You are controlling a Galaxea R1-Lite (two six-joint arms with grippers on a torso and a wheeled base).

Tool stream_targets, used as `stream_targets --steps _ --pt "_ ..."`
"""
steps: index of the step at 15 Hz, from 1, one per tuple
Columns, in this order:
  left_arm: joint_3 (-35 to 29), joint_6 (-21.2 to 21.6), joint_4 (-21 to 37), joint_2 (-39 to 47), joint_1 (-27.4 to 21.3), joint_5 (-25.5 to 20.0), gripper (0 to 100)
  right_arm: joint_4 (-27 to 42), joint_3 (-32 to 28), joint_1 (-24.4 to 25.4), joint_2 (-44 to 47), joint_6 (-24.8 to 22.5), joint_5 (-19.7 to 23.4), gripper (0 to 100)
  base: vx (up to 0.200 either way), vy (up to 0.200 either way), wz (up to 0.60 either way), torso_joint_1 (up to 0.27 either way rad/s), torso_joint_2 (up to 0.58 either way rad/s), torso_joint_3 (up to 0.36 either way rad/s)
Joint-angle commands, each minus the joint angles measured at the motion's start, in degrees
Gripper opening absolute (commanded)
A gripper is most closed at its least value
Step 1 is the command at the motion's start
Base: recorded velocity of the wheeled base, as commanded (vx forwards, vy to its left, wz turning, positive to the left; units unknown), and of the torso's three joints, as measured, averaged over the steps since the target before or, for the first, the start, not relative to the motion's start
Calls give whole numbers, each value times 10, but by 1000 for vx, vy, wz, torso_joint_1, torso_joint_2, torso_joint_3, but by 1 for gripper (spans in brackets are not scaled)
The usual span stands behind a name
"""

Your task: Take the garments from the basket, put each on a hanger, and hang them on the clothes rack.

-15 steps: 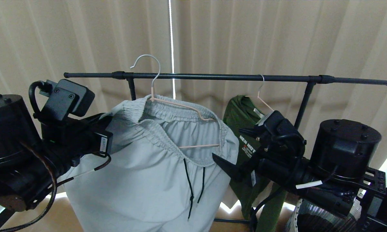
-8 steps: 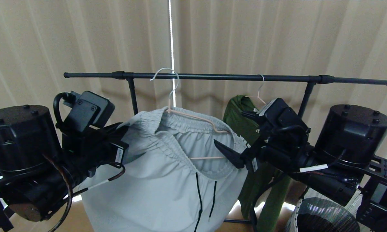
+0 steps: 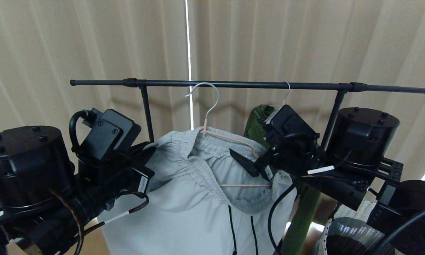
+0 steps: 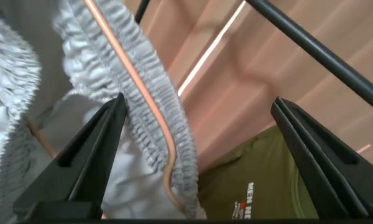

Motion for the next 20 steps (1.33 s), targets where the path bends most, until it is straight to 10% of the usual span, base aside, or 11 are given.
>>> stream_targets --steps 1,5,6,17,18,20 --pt "9 2 -8 -1 -1 0 0 0 -2 -7 7 0 0 100 0 0 0 0 0 0" --pt "36 21 -66 -5 -17 -4 0 -1 -7 -10 19 1 2 100 0 0 0 0 0 0" --pt "39 28 -66 -10 -17 -6 0 -1 -7 -10 19 1 3 0 0 0 0 0 0 0" --pt "50 24 -66 -19 -17 -7 0 -6 3 -7 12 2 3 0 0 0 0 0 0 0" --pt "55 23 -66 -23 -18 -8 100 -9 10 -8 9 2 2 0 0 0 0 0 0 0" --pt "70 22 -66 -45 -20 -16 100 -9 22 -12 -3 3 -8 0 0 0 0 0 0 0"
